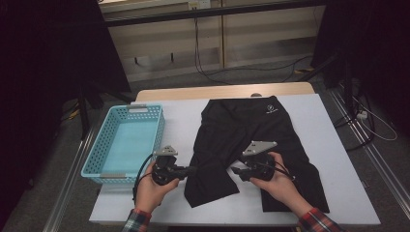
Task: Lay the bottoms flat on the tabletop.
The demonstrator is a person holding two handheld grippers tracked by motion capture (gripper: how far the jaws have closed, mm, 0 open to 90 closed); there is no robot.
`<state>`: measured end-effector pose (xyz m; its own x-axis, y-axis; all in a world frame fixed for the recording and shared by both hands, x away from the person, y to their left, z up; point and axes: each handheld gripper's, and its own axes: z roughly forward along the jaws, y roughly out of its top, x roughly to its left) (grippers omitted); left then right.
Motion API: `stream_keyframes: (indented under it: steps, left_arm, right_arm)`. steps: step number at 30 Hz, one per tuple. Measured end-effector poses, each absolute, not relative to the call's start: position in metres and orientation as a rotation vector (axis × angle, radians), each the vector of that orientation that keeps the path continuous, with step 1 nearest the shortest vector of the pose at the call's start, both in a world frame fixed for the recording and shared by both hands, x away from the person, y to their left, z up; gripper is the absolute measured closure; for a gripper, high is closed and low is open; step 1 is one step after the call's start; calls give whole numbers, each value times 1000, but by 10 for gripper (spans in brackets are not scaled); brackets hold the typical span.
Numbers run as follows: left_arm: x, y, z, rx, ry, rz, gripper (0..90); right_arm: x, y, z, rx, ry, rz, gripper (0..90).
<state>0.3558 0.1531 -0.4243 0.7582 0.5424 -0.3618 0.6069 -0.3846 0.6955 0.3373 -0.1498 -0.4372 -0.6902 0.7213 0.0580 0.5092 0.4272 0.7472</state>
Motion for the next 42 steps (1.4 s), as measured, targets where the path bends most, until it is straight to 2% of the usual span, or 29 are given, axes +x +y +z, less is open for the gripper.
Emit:
stream_keyframes:
  steps: [2,8,10,12,16,25,26,27,29,30,35,39,42]
  left_arm:
    - [356,152,-425,2076,854,-92,888]
    - [356,151,-426,2078,854,-95,887]
    - [357,151,-425,2078,851,-98,888]
    - [358,153,-424,2066,861,-98,888]
    - [359,162,-420,2045,882,-88,893]
    - [361,184,-410,2017,940,-40,896]
    - [361,185,-410,2014,942,-32,896]
    - [361,184,-410,2020,943,-33,896]
    - [361,183,-410,2031,941,-29,897]
    - [361,183,-410,2032,939,-30,897]
    - [362,183,-410,2032,945,-24,898]
    - [363,181,-409,2036,943,-16,898]
    - [364,181,-409,2039,944,-11,898]
  right_arm:
    - [344,-149,-438,1086,2390,1149,463]
    - [369,-148,-450,1138,2396,1008,566]
    - [371,-148,-453,1134,2394,982,647]
    - [371,-150,-452,1109,2399,964,828]
    - [372,-157,-451,1127,2402,975,890]
    - [370,-177,-446,1160,2375,954,885]
    - [370,-179,-445,1169,2370,951,866]
    - [369,-180,-445,1186,2362,950,797]
    - [365,-179,-443,1164,2358,986,747]
    - [361,-177,-441,1150,2369,1005,715]
    - [337,-156,-437,1007,2493,1116,723]
    - [337,-130,-442,945,2527,1130,595]
    - [343,-118,-451,939,2551,1084,645]
